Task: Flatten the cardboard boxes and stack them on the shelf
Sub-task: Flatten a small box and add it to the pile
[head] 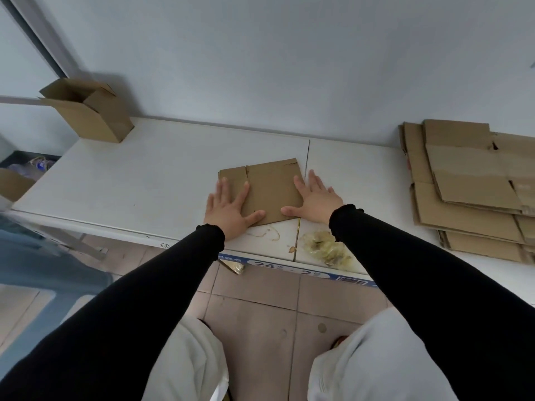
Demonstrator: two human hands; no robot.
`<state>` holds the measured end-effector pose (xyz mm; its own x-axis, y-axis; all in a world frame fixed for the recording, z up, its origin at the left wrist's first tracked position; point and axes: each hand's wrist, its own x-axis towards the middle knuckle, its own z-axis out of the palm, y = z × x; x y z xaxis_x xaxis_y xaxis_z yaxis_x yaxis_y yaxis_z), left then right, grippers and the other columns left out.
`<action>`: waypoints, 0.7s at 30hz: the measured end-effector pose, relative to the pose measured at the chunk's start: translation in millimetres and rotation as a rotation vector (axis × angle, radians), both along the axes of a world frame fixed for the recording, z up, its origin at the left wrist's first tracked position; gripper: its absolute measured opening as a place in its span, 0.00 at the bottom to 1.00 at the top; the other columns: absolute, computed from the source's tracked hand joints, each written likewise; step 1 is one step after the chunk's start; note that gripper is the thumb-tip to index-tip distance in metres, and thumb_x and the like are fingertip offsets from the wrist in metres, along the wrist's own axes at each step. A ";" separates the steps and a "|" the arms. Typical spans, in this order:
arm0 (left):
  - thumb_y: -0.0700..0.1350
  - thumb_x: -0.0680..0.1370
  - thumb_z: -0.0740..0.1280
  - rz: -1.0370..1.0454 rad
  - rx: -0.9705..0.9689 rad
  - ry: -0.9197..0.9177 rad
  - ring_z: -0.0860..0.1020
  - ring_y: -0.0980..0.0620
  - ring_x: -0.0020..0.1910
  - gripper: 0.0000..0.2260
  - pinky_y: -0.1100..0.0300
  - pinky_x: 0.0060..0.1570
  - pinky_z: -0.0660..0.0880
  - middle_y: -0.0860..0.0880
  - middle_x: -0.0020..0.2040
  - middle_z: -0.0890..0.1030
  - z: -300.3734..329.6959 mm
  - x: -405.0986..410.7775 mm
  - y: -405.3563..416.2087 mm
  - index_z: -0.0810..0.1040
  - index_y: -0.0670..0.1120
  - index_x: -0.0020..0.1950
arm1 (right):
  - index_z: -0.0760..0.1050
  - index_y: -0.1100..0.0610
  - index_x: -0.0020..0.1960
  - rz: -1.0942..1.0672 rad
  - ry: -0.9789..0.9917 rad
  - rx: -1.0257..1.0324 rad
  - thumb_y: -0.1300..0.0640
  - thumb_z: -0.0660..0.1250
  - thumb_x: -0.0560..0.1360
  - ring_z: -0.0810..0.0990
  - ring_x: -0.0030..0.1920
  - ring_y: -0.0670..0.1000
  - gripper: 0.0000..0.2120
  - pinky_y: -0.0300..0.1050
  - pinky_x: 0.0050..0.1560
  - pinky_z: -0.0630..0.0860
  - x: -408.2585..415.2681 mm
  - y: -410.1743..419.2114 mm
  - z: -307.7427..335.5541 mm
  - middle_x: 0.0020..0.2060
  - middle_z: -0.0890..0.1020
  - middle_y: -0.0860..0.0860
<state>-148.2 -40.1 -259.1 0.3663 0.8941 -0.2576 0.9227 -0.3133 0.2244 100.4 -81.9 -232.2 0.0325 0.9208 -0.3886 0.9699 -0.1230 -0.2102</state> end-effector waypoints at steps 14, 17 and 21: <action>0.38 0.76 0.74 0.303 -0.124 -0.858 0.67 0.51 0.69 0.39 0.62 0.64 0.68 0.49 0.77 0.55 65.7 73.6 -15.7 0.58 0.50 0.82 | 0.52 0.48 0.83 -0.381 0.481 0.426 0.53 0.70 0.79 0.61 0.78 0.51 0.39 0.42 0.69 0.65 42.2 -49.8 44.0 0.81 0.53 0.51; 0.40 0.77 0.73 0.203 -0.164 -0.888 0.71 0.51 0.63 0.38 0.55 0.64 0.73 0.49 0.70 0.65 91.8 135.2 -20.5 0.58 0.54 0.82 | 0.57 0.48 0.82 -0.478 0.528 0.526 0.54 0.71 0.79 0.63 0.76 0.50 0.36 0.39 0.68 0.63 102.4 -78.1 67.7 0.79 0.57 0.49; 0.41 0.77 0.72 0.051 -0.187 -0.947 0.72 0.52 0.62 0.34 0.57 0.59 0.76 0.49 0.68 0.68 116.1 232.3 -34.7 0.62 0.54 0.81 | 0.64 0.49 0.78 -0.622 0.473 0.636 0.53 0.71 0.79 0.70 0.71 0.53 0.30 0.41 0.65 0.67 189.6 -125.2 92.7 0.75 0.66 0.53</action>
<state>84.1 -74.8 -143.0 0.4570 0.8893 -0.0155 0.3454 -0.1614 0.9245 290.0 -207.1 -139.5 0.5477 0.8336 0.0720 0.5718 -0.3100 -0.7595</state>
